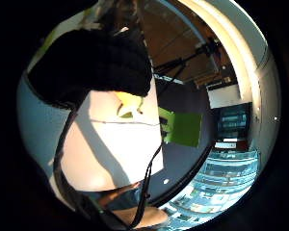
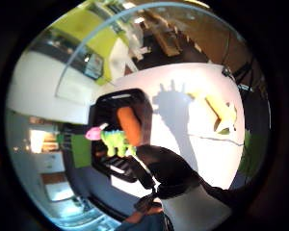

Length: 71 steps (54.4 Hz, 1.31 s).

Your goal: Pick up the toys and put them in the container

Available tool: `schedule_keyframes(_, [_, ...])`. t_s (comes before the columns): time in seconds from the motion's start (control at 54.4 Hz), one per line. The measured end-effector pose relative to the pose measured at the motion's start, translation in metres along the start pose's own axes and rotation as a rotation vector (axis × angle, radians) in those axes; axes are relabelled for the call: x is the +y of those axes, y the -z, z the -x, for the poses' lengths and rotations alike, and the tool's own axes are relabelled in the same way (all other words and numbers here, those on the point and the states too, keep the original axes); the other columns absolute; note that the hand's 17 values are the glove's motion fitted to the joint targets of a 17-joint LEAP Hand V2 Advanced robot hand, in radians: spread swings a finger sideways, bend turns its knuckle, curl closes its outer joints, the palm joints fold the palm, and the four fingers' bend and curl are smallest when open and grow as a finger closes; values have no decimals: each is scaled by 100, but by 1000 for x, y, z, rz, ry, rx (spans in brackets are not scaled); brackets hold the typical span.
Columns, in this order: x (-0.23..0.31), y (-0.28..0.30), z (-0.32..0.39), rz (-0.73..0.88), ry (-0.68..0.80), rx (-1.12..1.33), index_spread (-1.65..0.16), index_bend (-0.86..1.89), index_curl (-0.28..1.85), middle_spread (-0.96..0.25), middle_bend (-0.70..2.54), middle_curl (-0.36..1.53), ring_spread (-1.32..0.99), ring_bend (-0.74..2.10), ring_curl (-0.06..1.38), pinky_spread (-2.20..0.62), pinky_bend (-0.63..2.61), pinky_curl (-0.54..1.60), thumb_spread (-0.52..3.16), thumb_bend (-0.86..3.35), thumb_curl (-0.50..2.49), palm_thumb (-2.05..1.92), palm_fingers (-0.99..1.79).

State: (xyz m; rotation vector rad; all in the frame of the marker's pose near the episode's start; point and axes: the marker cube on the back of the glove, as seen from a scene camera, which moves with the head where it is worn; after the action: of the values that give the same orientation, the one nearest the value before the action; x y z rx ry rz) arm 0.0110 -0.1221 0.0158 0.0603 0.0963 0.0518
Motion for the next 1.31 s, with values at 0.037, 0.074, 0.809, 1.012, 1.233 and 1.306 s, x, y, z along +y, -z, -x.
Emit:
schedule_keyframes(0.037, [-4,-6,-16,3,-16,7,-29,7,13,-3,15,40,3,51,21,8,132,35,98,-6,28,-5,-21])
schedule_keyframes(0.074, [-7,-12,-32,5,-32,15,-29,6,13,-3,15,39,3,52,22,8,131,35,98,-5,28,-5,-20])
schedule_keyframes(0.809, [-38,-234,-147,264,-129,-10,-30,5,10,-2,15,31,2,47,24,7,131,34,97,-5,27,-4,-23])
schedule_keyframes(1.012, [-25,-297,-141,312,-164,-41,-29,4,8,-2,16,31,3,43,24,8,128,34,97,-4,27,-3,-26])
schedule_keyframes(1.233, [-32,-307,-148,145,-169,-110,-31,5,7,-4,19,31,1,55,28,5,130,34,109,2,28,6,-5])
schedule_keyframes(1.306, [-30,-305,-144,111,-157,-81,-32,7,7,-6,22,33,-1,65,31,3,130,34,119,4,28,10,0])
